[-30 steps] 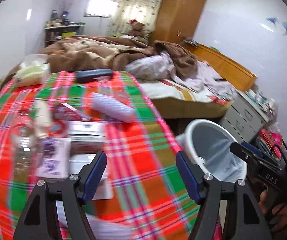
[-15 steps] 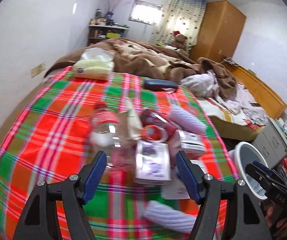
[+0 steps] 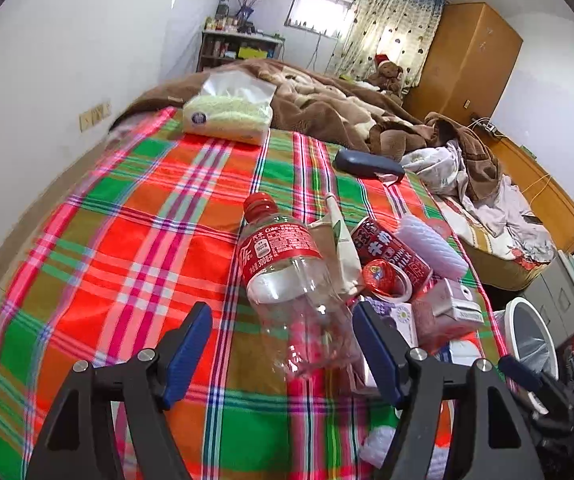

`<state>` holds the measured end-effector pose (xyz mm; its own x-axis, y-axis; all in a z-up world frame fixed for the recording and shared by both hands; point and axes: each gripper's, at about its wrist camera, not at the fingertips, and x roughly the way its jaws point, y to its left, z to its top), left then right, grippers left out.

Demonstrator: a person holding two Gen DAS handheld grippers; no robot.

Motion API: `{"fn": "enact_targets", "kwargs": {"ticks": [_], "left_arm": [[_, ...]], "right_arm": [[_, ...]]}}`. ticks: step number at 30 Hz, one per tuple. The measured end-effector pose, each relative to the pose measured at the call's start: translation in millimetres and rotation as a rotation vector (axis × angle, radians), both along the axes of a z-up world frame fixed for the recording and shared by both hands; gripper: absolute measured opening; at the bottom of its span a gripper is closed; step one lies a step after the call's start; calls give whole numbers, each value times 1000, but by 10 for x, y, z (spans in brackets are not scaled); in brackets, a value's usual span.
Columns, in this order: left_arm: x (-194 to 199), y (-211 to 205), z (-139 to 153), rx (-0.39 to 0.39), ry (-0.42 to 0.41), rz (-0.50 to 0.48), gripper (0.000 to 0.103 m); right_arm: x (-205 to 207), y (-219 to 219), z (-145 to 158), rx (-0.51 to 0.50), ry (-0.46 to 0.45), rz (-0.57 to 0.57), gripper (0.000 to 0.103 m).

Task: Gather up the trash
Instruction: 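Move the left tool to the Coca-Cola bottle while the right tool reaches the yogurt cup, then grasp the Coca-Cola bottle with the left tool while the right tool grasps the yogurt cup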

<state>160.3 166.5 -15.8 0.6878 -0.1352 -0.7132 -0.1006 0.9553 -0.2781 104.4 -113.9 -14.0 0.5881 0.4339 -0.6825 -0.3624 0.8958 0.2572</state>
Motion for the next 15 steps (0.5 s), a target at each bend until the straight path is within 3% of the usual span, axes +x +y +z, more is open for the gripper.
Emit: {"fn": "enact_targets", "kwargs": {"ticks": [7, 15], "left_arm": [[293, 68, -121, -42, 40, -8, 73], [522, 11, -214, -4, 66, -42, 73]], "right_arm": [[63, 153, -77, -13, 26, 26, 66], [192, 251, -167, -53, 38, 23, 66]]}}
